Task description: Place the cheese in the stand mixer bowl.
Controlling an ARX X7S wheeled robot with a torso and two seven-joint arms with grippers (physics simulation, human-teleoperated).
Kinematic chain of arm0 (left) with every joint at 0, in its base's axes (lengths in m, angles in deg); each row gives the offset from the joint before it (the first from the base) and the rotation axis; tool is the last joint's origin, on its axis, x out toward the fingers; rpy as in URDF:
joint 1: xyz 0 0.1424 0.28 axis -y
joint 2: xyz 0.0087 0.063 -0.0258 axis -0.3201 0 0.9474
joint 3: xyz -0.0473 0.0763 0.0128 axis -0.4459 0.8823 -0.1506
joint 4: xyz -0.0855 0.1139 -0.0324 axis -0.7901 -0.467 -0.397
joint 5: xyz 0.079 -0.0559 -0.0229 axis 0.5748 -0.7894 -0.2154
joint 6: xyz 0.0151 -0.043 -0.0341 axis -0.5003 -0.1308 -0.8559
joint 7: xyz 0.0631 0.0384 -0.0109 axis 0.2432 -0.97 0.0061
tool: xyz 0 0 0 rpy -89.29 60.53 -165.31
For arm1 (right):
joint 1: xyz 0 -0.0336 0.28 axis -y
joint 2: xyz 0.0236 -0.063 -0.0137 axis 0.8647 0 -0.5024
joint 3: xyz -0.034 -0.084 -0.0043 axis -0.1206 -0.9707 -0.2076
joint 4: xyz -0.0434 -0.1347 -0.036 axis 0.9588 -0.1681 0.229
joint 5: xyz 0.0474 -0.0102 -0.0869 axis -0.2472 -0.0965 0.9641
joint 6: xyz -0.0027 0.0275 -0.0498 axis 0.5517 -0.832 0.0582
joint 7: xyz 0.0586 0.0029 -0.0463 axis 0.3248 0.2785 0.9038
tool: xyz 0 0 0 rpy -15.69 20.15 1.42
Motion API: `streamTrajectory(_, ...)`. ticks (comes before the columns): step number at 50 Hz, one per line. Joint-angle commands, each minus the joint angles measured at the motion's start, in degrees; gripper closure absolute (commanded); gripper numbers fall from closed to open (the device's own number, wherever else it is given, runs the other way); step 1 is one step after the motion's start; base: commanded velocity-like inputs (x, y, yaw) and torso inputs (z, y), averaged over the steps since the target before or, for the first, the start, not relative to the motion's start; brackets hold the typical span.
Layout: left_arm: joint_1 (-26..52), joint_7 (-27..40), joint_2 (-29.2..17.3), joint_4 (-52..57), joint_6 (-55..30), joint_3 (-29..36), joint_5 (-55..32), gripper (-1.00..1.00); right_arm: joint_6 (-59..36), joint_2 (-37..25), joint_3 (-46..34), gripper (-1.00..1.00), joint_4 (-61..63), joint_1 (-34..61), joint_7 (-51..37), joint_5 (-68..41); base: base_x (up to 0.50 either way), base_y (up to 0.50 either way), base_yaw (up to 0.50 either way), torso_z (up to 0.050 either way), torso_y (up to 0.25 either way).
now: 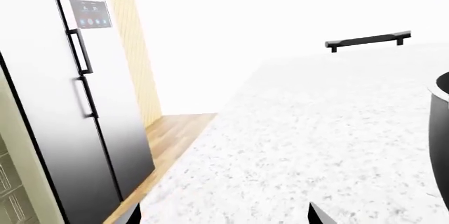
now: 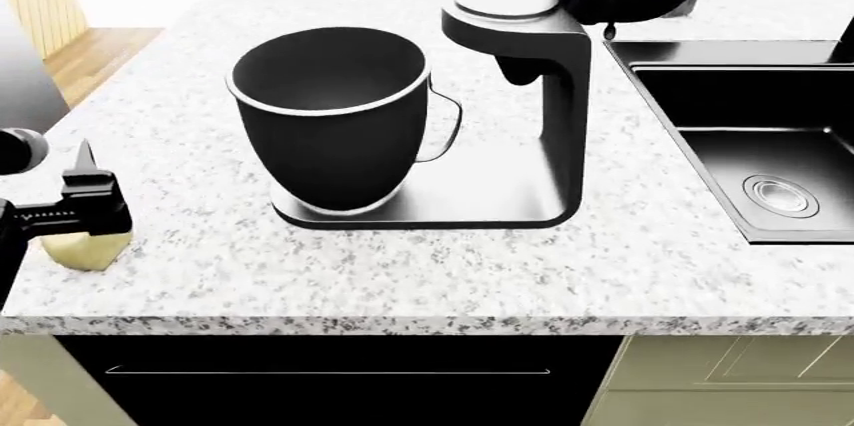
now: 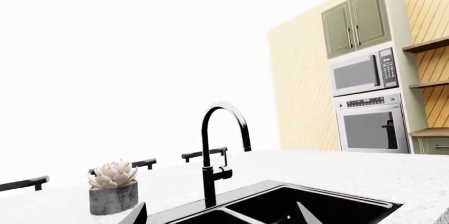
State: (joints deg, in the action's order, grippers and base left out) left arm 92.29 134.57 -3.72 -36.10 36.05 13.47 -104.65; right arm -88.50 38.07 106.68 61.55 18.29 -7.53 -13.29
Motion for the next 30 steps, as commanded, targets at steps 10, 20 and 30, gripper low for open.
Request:
streamTrajectory(10, -2.7, -2.1, 1.5, 0.4, 1.4, 0.4, -0.2, -1.00, 1.3, 0.9, -2.5, -1.00, -0.7, -0.2, 0.7, 2.4, 0.00, 0.00, 0.00, 0.000, 0.000)
streamTrajectory(20, -5.3, -3.2, 1.9, -0.7, 3.2, -0.5, 0.1, -1.00, 1.6, 0.7, -3.3, -1.00, -0.8, -0.2, 0.6, 2.5, 0.00, 0.00, 0.00, 0.000, 0.000)
streamTrajectory(30, -6.4, -4.2, 2.9, -1.4, 4.2, -0.1, 1.2, -1.00, 2.0, 0.8, -4.1, -1.00, -0.9, -0.3, 0.5, 3.1, 0.00, 0.00, 0.00, 0.000, 0.000)
